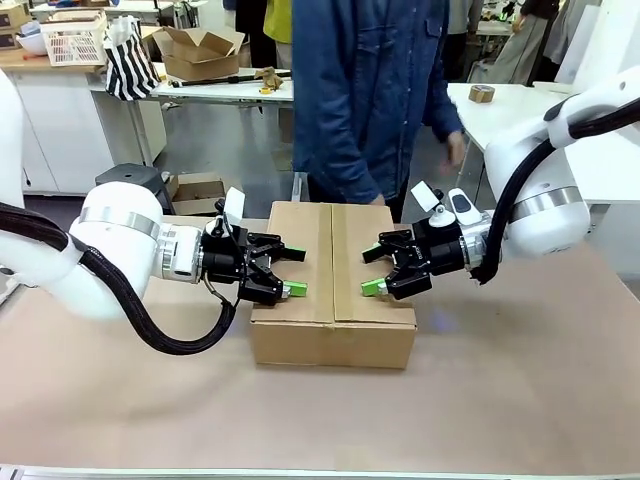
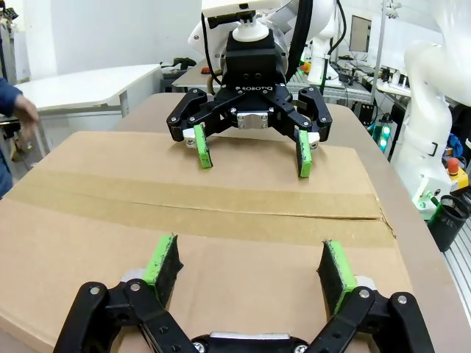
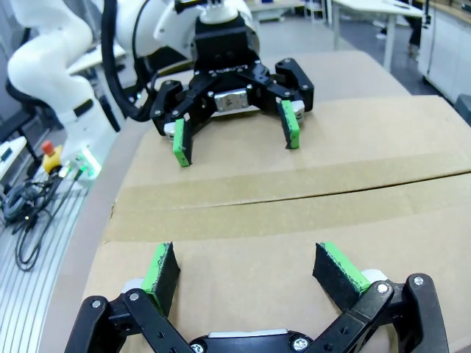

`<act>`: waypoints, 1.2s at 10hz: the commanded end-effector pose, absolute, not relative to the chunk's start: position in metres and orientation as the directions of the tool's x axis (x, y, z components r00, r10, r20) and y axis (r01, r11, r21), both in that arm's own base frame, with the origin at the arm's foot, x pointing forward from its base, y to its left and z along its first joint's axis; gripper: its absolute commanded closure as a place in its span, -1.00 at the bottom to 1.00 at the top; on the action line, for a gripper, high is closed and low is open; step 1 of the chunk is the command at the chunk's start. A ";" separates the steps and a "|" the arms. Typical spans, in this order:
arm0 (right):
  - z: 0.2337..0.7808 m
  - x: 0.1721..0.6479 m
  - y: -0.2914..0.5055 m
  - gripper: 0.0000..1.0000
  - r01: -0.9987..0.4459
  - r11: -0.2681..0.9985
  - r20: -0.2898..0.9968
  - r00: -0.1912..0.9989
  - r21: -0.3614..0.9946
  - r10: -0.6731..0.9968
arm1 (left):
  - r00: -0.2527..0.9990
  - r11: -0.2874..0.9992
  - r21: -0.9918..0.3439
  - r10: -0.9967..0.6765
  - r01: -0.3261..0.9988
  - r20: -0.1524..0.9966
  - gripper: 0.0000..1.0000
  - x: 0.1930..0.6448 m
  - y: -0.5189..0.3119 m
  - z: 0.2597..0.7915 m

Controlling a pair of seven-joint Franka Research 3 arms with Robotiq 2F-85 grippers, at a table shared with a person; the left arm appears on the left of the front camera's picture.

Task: Pack the gift set into the box.
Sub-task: Press and hold the closed box until the human finishes sealing it.

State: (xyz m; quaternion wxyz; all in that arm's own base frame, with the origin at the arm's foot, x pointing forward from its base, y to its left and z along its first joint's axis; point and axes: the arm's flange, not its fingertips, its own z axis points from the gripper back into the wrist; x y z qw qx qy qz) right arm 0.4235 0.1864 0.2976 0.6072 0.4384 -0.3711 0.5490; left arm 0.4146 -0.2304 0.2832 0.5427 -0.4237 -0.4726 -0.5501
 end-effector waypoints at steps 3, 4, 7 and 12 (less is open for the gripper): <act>0.295 0.423 0.186 -1.00 -0.992 0.016 0.930 0.126 0.129 0.345 | -0.052 0.035 0.060 -0.199 0.998 0.979 -1.00 0.414 -0.230 0.281; 0.295 0.423 0.186 -1.00 -0.992 0.016 0.930 0.126 0.129 0.345 | -0.052 0.035 0.060 -0.199 0.998 0.979 -1.00 0.414 -0.230 0.281; 0.295 0.423 0.186 -1.00 -0.992 0.016 0.930 0.126 0.129 0.345 | -0.052 0.035 0.060 -0.199 0.998 0.979 -1.00 0.414 -0.230 0.281; 0.295 0.423 0.186 -1.00 -0.992 0.016 0.930 0.126 0.129 0.345 | -0.052 0.035 0.060 -0.199 0.998 0.979 -1.00 0.414 -0.230 0.281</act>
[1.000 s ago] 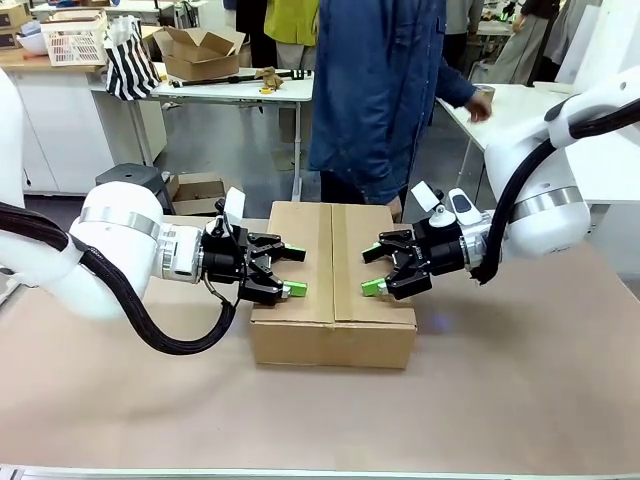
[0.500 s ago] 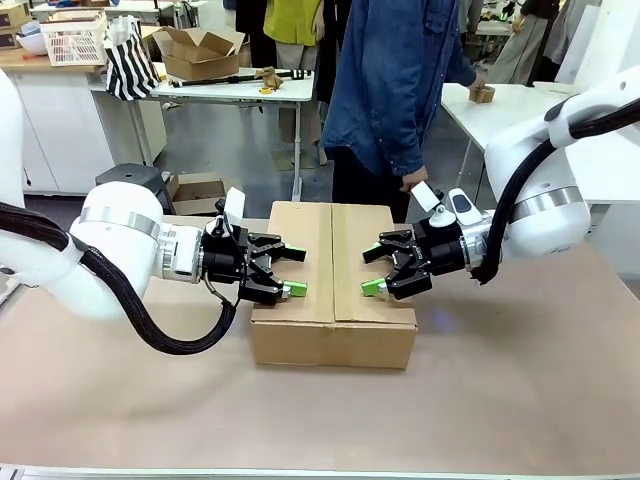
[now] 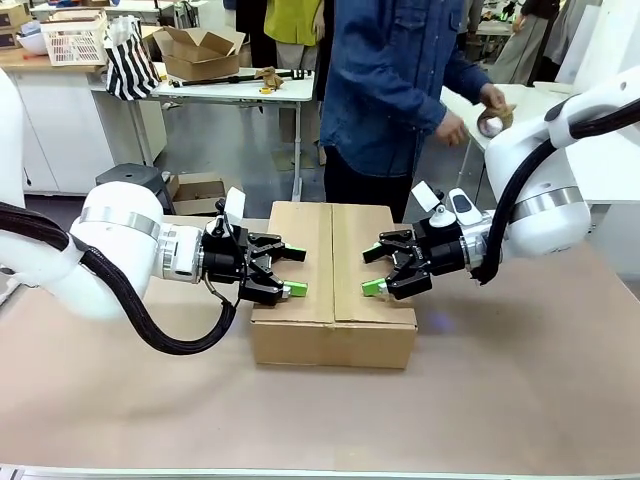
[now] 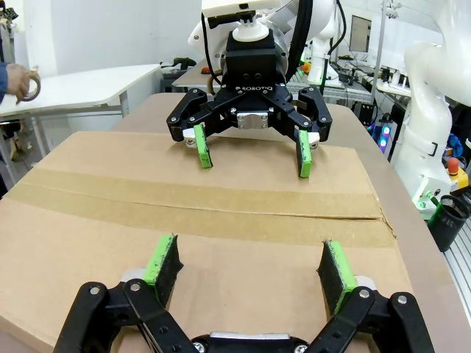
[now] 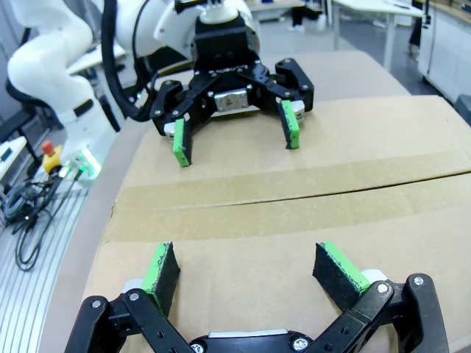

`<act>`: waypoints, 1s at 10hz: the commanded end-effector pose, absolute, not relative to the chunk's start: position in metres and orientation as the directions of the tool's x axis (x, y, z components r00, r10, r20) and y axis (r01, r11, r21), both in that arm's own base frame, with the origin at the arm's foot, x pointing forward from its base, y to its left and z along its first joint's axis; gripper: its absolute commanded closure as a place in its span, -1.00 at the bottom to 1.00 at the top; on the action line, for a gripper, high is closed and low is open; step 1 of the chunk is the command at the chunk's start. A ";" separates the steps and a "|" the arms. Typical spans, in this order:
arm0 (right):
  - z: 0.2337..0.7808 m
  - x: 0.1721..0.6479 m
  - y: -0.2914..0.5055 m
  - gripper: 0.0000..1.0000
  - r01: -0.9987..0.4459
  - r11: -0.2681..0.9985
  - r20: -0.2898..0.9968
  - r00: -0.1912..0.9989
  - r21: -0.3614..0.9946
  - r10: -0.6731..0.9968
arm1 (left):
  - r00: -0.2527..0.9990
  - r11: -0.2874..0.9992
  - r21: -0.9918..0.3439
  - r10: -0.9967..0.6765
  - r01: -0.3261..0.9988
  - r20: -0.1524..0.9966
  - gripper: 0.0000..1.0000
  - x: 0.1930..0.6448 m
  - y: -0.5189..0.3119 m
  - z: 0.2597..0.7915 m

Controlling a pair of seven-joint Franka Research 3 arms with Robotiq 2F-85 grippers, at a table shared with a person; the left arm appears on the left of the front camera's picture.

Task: Pack the gift set into the box.
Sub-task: Press and hold the closed box until the human finishes sealing it.

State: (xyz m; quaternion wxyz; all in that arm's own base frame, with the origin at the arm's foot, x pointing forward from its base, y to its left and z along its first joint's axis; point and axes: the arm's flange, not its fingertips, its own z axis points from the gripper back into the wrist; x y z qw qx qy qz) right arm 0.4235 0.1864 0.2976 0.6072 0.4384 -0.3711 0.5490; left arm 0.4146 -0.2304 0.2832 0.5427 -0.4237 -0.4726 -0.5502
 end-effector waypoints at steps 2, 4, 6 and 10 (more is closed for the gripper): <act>0.295 0.423 0.186 -1.00 -0.992 0.016 0.930 0.126 0.129 0.345 | -0.052 0.035 0.060 -0.199 0.998 0.979 -1.00 0.414 -0.230 0.281; 0.295 0.423 0.186 -1.00 -0.992 0.016 0.930 0.126 0.129 0.345 | -0.052 0.035 0.060 -0.199 0.998 0.979 -1.00 0.414 -0.230 0.281; 0.295 0.423 0.186 -1.00 -0.992 0.016 0.930 0.126 0.129 0.345 | -0.052 0.035 0.060 -0.199 0.998 0.979 -1.00 0.414 -0.230 0.281; 0.295 0.423 0.186 -1.00 -0.992 0.016 0.930 0.126 0.129 0.345 | -0.052 0.035 0.060 -0.199 0.998 0.979 -1.00 0.414 -0.230 0.281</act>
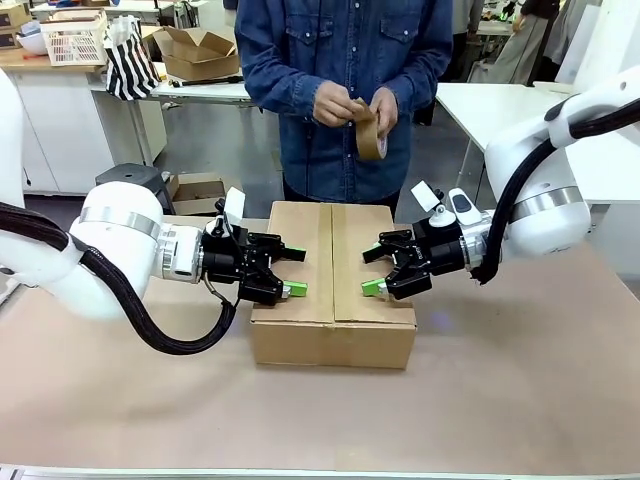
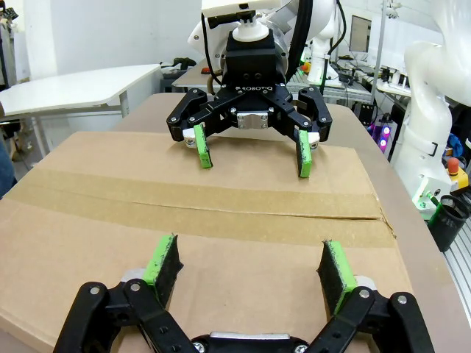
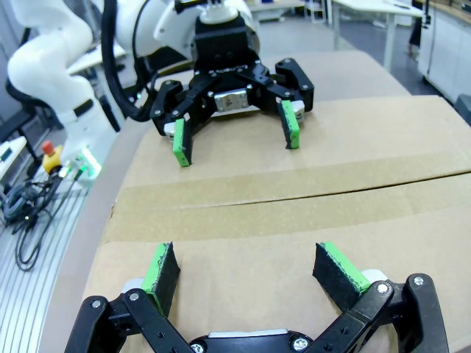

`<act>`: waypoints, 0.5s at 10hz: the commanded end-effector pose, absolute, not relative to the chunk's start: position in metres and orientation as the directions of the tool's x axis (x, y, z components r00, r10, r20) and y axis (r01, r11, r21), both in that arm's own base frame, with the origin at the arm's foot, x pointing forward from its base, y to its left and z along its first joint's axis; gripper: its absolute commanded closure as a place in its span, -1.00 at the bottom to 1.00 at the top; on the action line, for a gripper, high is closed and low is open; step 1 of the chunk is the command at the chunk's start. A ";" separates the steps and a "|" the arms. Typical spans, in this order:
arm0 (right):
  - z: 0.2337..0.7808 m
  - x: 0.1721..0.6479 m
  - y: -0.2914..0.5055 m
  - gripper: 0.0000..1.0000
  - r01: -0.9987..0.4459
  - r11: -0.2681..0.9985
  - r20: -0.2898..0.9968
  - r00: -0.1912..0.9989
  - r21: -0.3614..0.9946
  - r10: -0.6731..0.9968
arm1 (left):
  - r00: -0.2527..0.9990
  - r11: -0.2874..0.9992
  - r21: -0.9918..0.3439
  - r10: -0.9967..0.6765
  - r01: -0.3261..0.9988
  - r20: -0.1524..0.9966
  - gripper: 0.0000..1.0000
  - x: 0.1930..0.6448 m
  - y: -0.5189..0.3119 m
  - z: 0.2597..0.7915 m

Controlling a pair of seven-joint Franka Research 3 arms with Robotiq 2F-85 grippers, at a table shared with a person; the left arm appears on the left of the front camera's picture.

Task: Pack the gift set into the box.
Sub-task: Press and hold the closed box until the human finishes sealing it.

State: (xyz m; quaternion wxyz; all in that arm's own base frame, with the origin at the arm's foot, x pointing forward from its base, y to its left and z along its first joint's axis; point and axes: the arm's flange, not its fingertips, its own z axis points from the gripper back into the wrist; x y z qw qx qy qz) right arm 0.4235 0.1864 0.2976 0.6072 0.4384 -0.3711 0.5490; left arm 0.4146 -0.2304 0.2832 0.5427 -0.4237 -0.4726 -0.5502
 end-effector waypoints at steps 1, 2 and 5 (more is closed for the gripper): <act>0.295 0.423 0.186 -1.00 -0.992 0.016 0.930 0.126 0.129 0.345 | -0.052 0.035 0.060 -0.199 0.998 0.979 -1.00 0.414 -0.230 0.281; 0.295 0.423 0.186 -1.00 -0.992 0.016 0.930 0.126 0.129 0.345 | -0.052 0.035 0.060 -0.199 0.998 0.979 -1.00 0.414 -0.230 0.281; 0.295 0.423 0.186 -1.00 -0.992 0.016 0.930 0.126 0.129 0.345 | -0.052 0.035 0.060 -0.199 0.998 0.979 -1.00 0.414 -0.230 0.281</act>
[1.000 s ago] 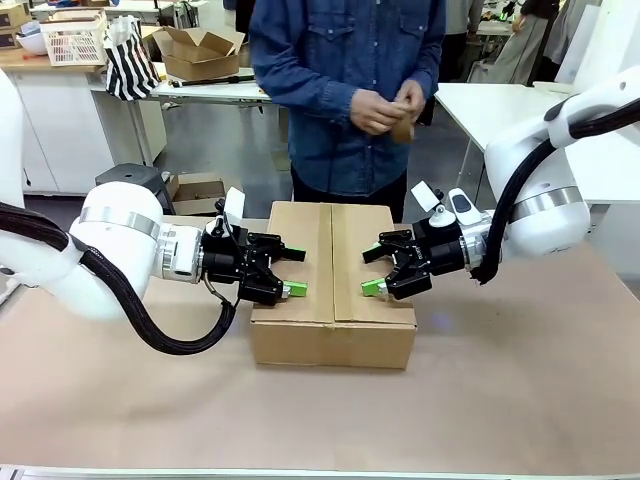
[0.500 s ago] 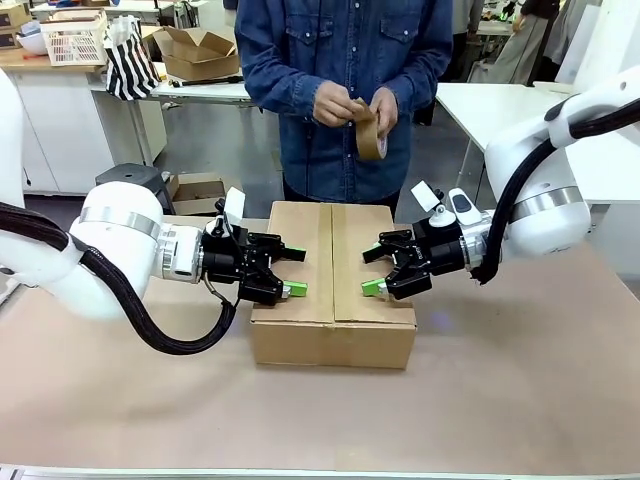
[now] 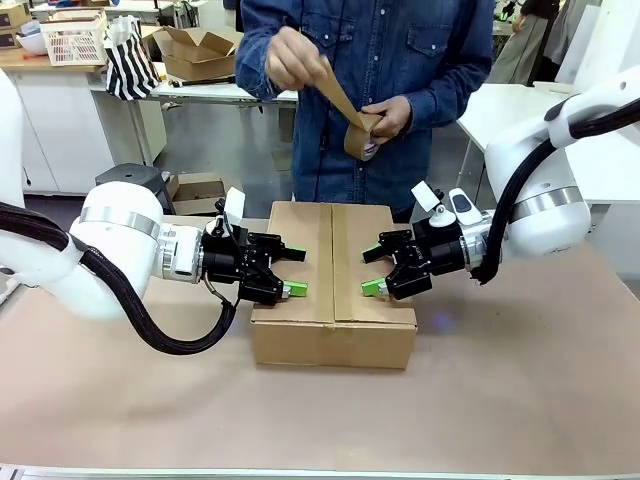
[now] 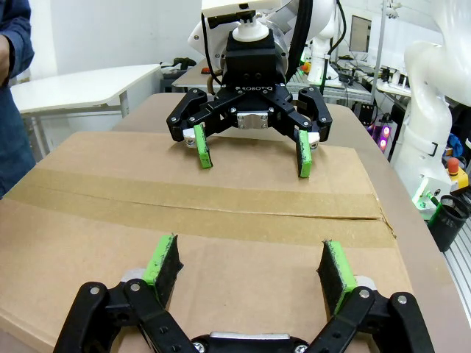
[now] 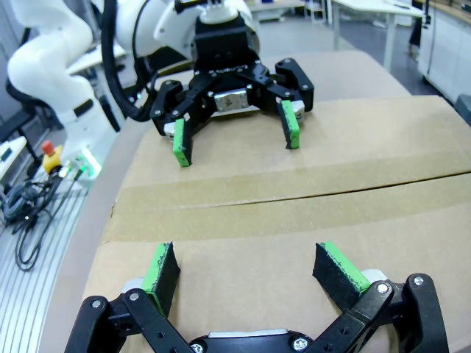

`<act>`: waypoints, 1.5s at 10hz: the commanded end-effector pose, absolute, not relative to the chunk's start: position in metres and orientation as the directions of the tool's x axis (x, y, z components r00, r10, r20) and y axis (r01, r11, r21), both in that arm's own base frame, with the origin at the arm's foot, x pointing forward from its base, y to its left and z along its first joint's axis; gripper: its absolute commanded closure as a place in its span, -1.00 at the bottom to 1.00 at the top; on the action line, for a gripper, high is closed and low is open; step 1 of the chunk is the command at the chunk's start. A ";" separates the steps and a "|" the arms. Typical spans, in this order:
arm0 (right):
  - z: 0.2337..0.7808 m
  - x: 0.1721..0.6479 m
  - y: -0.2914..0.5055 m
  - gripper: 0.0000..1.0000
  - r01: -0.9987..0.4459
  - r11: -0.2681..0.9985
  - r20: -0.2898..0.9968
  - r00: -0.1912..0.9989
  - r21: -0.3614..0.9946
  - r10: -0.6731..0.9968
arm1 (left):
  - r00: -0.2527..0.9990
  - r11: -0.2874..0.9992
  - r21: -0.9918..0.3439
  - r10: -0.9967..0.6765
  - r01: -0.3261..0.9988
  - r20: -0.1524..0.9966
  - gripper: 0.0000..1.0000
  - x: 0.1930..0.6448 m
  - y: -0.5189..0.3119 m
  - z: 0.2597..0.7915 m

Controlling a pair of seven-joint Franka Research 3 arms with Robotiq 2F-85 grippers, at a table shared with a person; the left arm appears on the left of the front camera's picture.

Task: Pack the gift set into the box.
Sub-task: Press and hold the closed box until the human finishes sealing it.

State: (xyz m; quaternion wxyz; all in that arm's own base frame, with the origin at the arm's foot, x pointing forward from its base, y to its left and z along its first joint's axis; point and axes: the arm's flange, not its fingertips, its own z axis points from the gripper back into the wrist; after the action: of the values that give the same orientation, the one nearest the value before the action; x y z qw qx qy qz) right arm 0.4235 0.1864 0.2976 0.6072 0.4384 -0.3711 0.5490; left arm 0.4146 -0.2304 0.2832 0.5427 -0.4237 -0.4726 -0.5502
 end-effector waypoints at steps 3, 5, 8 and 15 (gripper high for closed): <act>0.295 0.423 0.186 -1.00 -0.992 0.016 0.930 0.126 0.129 0.345 | -0.052 0.035 0.060 -0.199 0.998 0.979 -1.00 0.414 -0.230 0.281; 0.295 0.423 0.186 -1.00 -0.992 0.016 0.930 0.126 0.129 0.345 | -0.052 0.035 0.060 -0.199 0.998 0.979 -1.00 0.414 -0.230 0.281; 0.295 0.423 0.186 -1.00 -0.992 0.016 0.930 0.126 0.129 0.345 | -0.052 0.035 0.060 -0.199 0.998 0.979 -1.00 0.414 -0.230 0.281; 0.295 0.423 0.186 -1.00 -0.992 0.016 0.930 0.126 0.129 0.345 | -0.052 0.035 0.060 -0.199 0.998 0.979 -1.00 0.414 -0.230 0.281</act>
State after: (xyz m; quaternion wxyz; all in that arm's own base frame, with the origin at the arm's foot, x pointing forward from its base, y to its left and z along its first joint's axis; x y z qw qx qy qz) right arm 0.4236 0.1864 0.2976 0.6073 0.4384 -0.3711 0.5489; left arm 0.4146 -0.2304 0.2832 0.5427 -0.4237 -0.4726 -0.5502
